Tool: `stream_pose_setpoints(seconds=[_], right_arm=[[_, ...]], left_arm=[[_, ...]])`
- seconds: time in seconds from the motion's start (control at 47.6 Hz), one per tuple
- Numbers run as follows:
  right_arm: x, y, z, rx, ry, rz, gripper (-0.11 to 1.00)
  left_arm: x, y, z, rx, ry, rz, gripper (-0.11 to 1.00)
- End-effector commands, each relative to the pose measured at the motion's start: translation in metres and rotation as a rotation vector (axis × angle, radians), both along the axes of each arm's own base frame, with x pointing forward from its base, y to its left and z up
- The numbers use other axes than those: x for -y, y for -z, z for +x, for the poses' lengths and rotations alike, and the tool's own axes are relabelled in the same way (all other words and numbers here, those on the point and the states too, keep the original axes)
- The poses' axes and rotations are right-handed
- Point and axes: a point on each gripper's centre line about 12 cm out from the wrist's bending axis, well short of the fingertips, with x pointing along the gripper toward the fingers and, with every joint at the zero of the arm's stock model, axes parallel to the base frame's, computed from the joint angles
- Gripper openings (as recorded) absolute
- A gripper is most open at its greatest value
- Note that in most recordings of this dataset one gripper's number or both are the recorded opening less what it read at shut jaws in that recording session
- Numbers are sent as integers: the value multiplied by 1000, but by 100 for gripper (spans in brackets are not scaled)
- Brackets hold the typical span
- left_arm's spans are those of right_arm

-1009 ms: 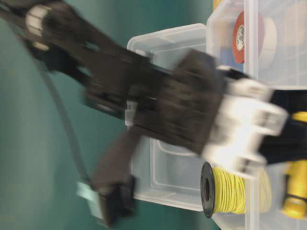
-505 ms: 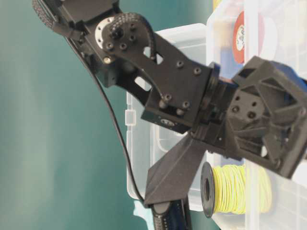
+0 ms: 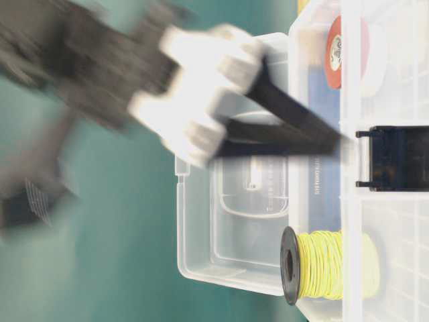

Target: Pick the screwdriver from the toolbox among several items.

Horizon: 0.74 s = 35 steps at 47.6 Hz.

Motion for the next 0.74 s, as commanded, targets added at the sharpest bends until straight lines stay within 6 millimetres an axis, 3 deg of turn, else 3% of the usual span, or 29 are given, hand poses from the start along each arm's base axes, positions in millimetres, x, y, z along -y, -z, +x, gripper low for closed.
stream_pose_setpoints(seconds=[0.0,0.084,0.378,0.589,0.715], right_arm=[[5,-41,-29,106,-23,-27,76],[11,-51,-57,170,-44,-51,76],[32,-57,-149,411,-71,-49,76],[42,-38,-199,503,-102,-65,76],[45,-24,-215,541,-130,-81,76]], left_arm=[[0,-3,1,8,-2,-3,0],[0,-2,1,8,-2,-3,0],[0,-1,1,5,-2,-6,0],[0,-1,1,6,-2,-6,0],[0,0,1,6,-2,-6,0]])
